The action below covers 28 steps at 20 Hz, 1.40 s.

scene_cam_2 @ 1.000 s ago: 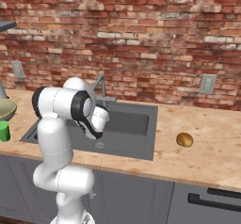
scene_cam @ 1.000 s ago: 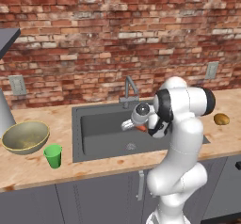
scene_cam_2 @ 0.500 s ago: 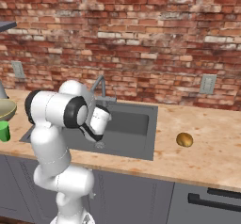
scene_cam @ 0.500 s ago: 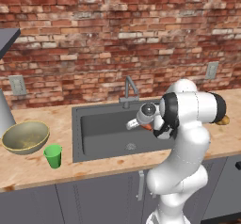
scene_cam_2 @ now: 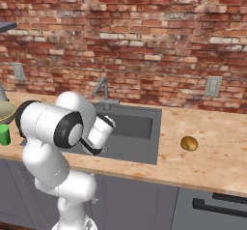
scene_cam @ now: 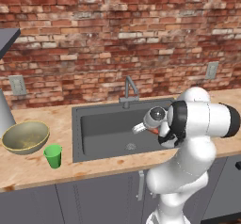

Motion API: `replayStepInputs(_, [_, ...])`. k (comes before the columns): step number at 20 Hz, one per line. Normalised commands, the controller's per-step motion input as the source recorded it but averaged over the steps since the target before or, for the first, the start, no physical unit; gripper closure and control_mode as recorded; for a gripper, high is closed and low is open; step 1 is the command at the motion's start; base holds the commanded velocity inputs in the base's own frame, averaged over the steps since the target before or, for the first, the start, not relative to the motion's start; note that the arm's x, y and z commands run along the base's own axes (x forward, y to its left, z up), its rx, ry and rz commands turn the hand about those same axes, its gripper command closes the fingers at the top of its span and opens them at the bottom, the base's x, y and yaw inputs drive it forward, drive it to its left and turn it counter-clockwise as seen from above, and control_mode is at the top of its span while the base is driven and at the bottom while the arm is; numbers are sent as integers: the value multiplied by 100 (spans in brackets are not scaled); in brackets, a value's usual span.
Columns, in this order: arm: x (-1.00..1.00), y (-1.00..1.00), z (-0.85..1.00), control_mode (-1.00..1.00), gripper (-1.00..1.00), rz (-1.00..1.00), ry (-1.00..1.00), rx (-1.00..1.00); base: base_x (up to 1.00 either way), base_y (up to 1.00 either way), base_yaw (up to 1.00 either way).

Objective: Remove the potato and sweet potato from the sink. Then move the bowl and cup from the counter to the sink for washing.

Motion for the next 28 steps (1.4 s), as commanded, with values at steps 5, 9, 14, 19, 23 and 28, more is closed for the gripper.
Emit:
replayStepInputs(5, [-10,-19,52,-100,100,0,1,-5,0,0,0])
replayStepInputs(9, [-7,-24,50,-100,100,0,5,-6,0,0,0])
replayStepInputs(14, [-8,-26,53,-100,100,0,6,-6,0,0,0])
replayStepInputs(19, [-6,-25,57,-100,100,0,10,-4,0,0,0])
replayStepInputs(23, [0,-24,59,-100,100,0,16,-2,0,0,0])
replayStepInputs(28, [0,-25,59,-100,100,0,21,0,0,0,0])
